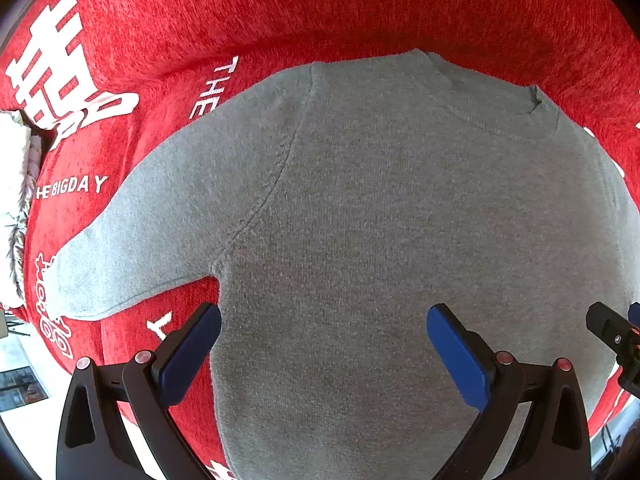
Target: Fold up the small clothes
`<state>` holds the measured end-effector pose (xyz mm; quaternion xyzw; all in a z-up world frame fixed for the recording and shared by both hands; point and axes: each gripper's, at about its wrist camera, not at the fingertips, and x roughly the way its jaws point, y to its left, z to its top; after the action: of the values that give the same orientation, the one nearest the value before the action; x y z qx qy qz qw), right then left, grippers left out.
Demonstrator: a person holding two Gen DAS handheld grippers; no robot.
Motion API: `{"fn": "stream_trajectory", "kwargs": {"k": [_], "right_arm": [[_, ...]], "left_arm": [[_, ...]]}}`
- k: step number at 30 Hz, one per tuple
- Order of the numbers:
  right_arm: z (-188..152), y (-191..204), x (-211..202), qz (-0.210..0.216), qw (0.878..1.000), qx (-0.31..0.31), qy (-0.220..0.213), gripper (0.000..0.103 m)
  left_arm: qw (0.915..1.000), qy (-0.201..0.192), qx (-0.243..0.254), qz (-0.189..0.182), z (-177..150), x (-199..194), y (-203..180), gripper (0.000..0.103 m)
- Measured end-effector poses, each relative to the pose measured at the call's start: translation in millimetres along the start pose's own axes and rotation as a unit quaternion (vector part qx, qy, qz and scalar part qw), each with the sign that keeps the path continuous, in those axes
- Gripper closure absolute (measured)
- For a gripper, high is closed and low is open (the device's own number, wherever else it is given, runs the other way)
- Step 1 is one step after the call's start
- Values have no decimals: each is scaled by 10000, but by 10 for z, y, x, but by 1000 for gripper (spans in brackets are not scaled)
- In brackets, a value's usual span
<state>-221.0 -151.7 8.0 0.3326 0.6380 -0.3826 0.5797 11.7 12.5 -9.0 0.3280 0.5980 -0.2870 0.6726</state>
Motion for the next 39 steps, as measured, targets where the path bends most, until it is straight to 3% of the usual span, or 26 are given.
{"fn": "stream_trajectory", "kwargs": {"k": [8,13,23,39], "right_arm": [[32,19,1,8,10000,-24,-20,0],[15,61,27,74,10000,-49,-33,0],[56,132,64,59,10000,-51,9,0],[51,201,35,155,9997,-111,-152,0]], "left_arm": [[10000,-4,-3,8,20,14,-21,0],[9987,186,-32,-470,36,42,-10,0],[9997,108,-30,-225,10,46,38,0],[9997,29,-69,-242,-33,31,156,0]]}}
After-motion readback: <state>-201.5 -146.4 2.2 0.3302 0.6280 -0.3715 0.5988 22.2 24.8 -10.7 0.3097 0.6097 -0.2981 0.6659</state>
